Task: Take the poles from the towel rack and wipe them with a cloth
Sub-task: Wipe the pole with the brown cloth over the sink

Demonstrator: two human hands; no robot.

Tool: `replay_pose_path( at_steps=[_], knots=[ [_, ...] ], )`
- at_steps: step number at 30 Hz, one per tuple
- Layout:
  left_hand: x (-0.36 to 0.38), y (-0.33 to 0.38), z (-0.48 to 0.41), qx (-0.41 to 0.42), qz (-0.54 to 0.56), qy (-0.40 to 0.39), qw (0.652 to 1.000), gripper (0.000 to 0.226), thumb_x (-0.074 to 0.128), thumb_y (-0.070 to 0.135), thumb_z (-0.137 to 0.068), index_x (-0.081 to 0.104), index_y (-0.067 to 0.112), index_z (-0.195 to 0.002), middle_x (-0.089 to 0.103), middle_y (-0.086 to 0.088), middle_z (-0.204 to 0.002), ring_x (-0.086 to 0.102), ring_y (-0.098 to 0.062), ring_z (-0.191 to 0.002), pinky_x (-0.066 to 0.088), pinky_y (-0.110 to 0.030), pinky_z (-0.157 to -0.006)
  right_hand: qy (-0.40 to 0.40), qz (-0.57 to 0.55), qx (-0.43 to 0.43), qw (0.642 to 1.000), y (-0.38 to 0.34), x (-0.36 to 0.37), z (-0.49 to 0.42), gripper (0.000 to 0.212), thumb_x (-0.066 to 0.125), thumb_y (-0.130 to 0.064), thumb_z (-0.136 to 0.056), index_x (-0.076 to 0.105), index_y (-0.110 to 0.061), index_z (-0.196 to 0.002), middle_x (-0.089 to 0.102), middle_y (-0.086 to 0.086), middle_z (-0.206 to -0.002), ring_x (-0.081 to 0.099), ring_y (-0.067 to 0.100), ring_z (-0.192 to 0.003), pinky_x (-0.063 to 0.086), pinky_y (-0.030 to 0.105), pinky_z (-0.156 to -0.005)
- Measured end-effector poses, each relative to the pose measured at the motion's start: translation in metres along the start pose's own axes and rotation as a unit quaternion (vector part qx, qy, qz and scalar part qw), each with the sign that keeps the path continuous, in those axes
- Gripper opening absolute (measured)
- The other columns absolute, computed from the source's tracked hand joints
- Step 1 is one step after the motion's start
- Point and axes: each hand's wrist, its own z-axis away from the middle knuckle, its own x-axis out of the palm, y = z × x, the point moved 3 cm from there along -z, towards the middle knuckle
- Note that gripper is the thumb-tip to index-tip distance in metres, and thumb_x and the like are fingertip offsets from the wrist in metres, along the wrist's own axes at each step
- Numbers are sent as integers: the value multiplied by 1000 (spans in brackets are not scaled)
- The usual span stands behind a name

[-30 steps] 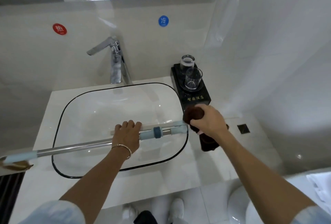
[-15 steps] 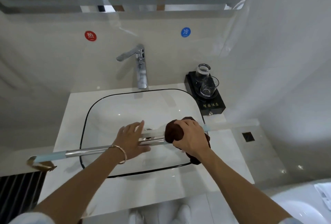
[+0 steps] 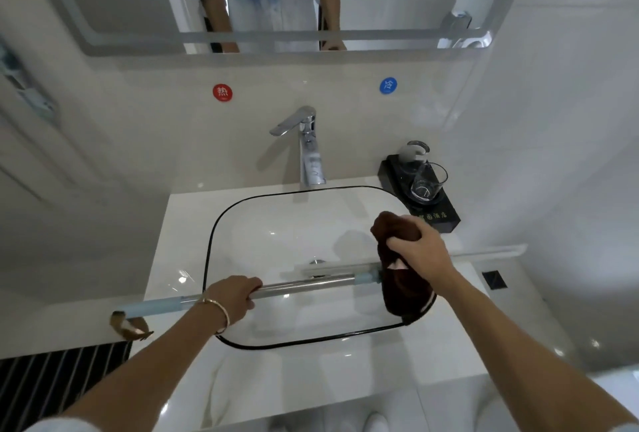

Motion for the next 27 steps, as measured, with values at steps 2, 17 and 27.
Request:
replay_pose_path(
  at_steps=[2,17,27],
  knots=[
    [7,2,4,2,-12,51,999,21,50,23,-92,51,20,-113,46,5,-95,54,-18,-99,41,-31,-78,27,-29,-17,999,-17,-9,-3,42,72,-15,-73,61,-30,-110,65,-14,-96,61,6,-93,44,23,-81],
    [4,-23,3,-40,-105,139,984,36,46,62,-85,48,28,-94,57,6,-89,62,-19,-89,37,-35,-80,-52,278,-45,958,23,53,15,71,72,-37,-72,45,-27,-138,48,1,-136,39,23,-128,34,37,-107],
    [11,-24,0,-58,-113,123,984,25,36,41,-97,45,20,-108,65,4,-100,62,-21,-93,37,-34,-82,-38,313,-70,947,-27,148,31,51,61,-46,-70,58,-29,-118,61,0,-115,49,27,-113,41,40,-98]
  ],
)
